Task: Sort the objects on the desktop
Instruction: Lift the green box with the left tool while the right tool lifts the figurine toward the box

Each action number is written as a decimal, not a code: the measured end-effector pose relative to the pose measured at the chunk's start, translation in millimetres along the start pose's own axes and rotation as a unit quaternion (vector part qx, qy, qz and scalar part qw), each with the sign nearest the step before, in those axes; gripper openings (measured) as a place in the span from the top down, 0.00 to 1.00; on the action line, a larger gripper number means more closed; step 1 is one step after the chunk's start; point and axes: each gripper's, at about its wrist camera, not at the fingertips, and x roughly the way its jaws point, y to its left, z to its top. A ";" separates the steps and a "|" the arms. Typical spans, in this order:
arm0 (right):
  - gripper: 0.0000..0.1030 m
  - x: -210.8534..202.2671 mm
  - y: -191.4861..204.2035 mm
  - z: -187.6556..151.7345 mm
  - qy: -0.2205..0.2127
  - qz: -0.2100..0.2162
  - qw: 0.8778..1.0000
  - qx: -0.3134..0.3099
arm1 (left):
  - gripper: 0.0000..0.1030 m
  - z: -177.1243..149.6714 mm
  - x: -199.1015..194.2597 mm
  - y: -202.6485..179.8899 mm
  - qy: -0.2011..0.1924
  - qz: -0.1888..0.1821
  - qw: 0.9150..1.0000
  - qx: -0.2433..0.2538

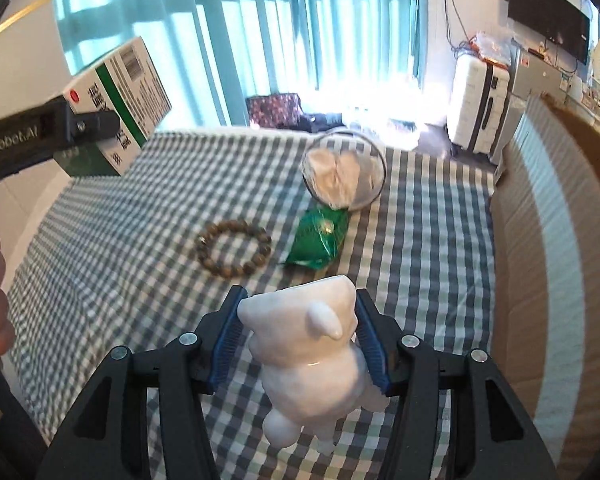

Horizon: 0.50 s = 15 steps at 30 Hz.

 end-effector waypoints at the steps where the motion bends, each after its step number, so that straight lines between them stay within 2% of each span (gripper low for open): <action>1: 0.48 1.6 1.7 0.9 -0.002 0.001 1.000 0.001 | 0.10 0.0 -2.9 -0.7 -0.002 0.001 1.000 0.000; 10: 0.48 -21.7 1.9 2.9 -0.036 -0.008 0.999 -0.018 | 0.10 -1.0 -30.4 -4.5 -0.025 -0.004 1.000 -0.008; 15: 0.48 -47.2 0.1 8.9 -0.069 -0.017 0.997 -0.024 | 0.10 1.7 -48.0 -12.4 -0.041 -0.014 0.999 -0.007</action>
